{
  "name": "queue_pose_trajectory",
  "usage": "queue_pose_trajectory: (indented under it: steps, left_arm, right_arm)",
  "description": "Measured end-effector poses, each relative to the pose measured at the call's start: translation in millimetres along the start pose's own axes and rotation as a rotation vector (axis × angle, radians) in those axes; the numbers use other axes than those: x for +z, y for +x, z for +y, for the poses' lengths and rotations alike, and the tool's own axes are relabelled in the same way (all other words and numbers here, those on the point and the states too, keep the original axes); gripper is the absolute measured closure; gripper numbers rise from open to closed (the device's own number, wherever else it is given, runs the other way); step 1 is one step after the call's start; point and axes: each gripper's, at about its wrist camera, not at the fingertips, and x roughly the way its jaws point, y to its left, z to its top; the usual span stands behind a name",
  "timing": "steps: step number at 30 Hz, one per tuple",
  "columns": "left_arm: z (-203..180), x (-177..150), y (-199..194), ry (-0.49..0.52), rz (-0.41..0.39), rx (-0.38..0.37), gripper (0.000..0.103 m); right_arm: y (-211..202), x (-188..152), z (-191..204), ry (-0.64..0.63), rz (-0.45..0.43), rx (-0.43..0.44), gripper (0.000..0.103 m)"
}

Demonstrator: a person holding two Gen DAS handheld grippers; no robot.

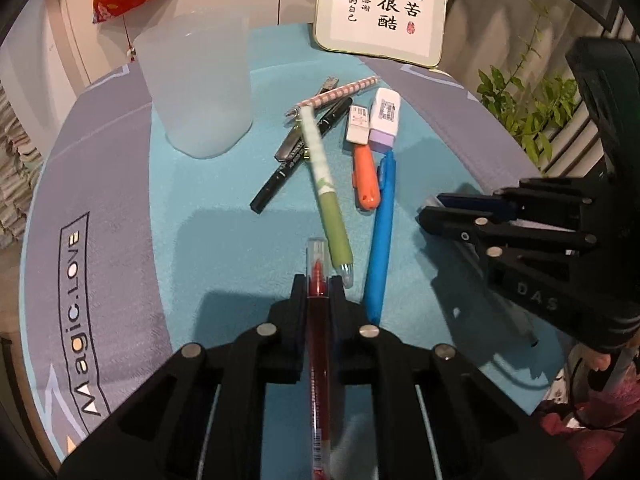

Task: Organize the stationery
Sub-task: 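Close left gripper on the red pen while right gripper grasps the clear pen, then lift the red pen with left gripper over the cup while right gripper holds clear pen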

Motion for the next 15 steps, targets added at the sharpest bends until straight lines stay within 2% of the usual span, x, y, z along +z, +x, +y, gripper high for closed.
queue_pose_trajectory:
  steps: [7,15]
  left_arm:
    - [5,-3,-31,-0.033,-0.067,-0.030,0.095]
    - [4,-5,-73,-0.039,-0.174,-0.016,0.095]
  right_arm:
    - [-31,-3,-10,0.057,-0.081,0.067,0.090]
    - [-74,-8,-2,0.051,-0.194,0.101,0.090]
